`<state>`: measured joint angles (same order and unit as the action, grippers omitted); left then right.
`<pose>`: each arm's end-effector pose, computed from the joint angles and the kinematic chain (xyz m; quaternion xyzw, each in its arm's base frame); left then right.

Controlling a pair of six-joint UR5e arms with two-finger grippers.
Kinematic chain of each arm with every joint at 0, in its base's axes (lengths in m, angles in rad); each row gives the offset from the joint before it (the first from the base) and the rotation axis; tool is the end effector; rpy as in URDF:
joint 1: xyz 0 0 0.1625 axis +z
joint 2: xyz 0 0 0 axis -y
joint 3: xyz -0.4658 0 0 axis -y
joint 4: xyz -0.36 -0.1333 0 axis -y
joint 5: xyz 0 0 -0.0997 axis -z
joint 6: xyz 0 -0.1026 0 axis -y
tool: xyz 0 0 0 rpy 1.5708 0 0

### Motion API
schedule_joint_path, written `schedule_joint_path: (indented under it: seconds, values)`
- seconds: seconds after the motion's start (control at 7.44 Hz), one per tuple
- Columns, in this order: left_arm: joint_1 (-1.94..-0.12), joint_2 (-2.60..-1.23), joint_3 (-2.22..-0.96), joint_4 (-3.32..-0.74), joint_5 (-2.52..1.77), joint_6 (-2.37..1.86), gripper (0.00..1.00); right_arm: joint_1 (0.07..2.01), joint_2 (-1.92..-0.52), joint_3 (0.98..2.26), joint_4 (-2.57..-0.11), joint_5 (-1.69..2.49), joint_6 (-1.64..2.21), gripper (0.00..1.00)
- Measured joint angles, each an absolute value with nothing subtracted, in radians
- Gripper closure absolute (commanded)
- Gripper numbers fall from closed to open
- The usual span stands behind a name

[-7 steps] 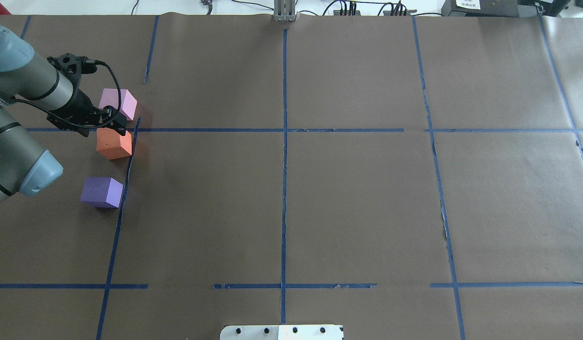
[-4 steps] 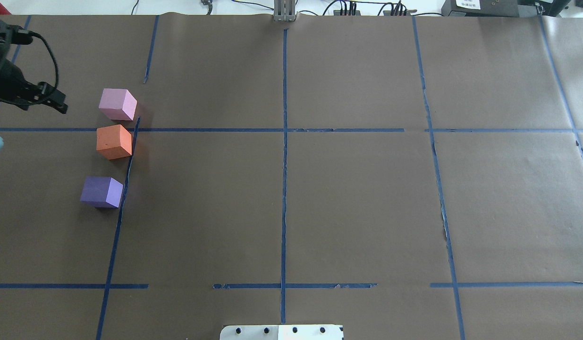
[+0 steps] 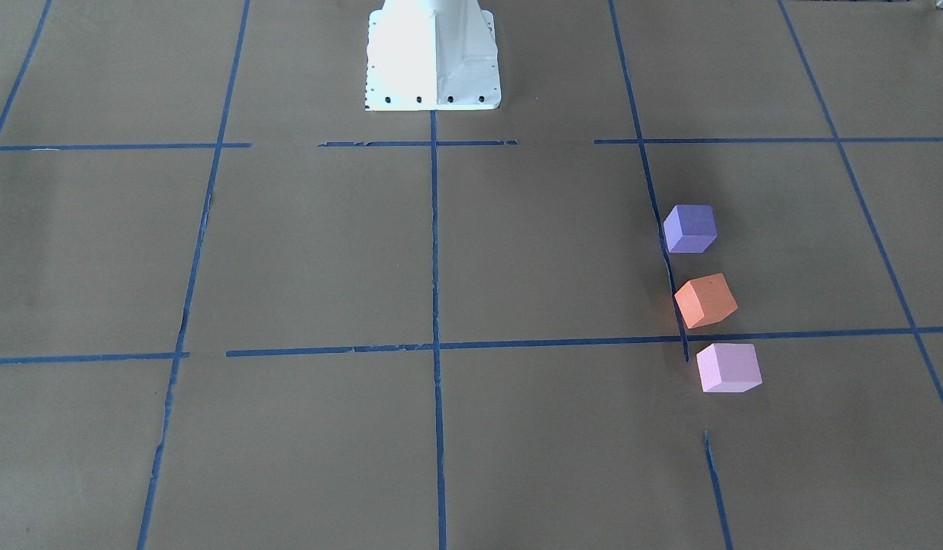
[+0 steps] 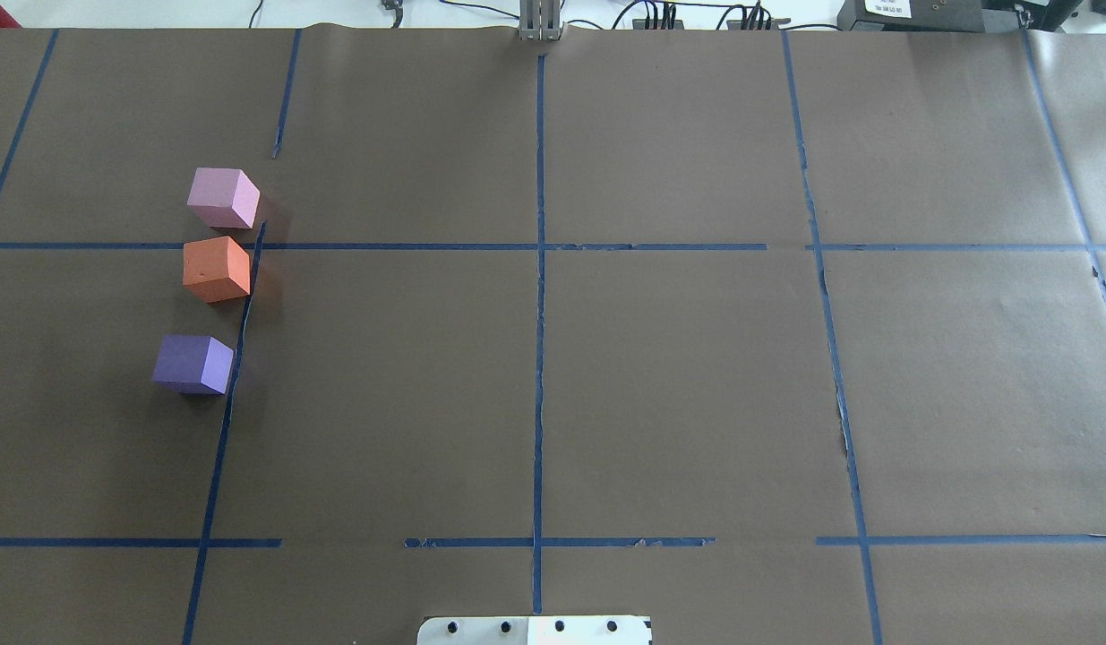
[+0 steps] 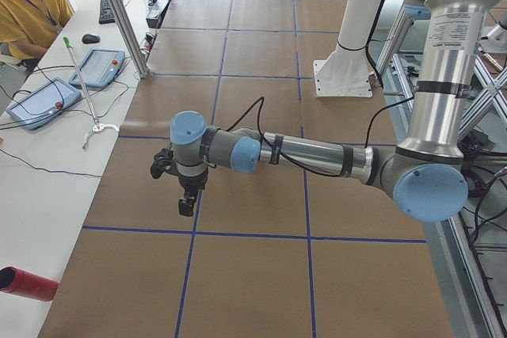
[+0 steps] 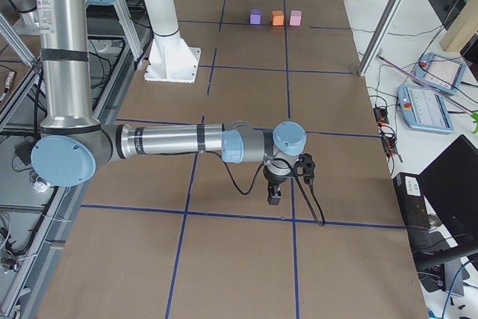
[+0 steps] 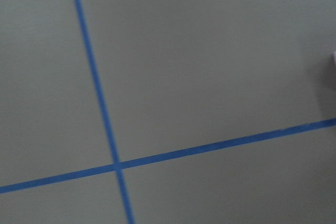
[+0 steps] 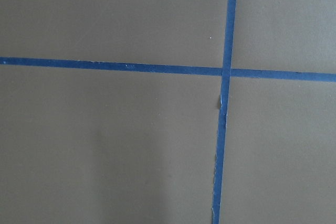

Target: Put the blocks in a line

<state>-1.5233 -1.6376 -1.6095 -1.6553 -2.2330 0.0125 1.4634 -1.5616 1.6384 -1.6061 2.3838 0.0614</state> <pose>-0.0463 -0.5050 0.6500 0.0840 0.3251 0.0591 0.9401 0.0085 -0.4694 0.6670 -0.0143 -0.3955 -0.0293 0.9179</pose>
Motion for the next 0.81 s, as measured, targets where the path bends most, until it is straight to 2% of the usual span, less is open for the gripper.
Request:
schedule_joint_path:
  seconds: [0.81]
  values:
    - [-1.581,-1.607,-1.585,-1.659,-2.320,0.035,0.00,1.463,-1.562,1.639,-1.606,2.384,0.061,0.00]
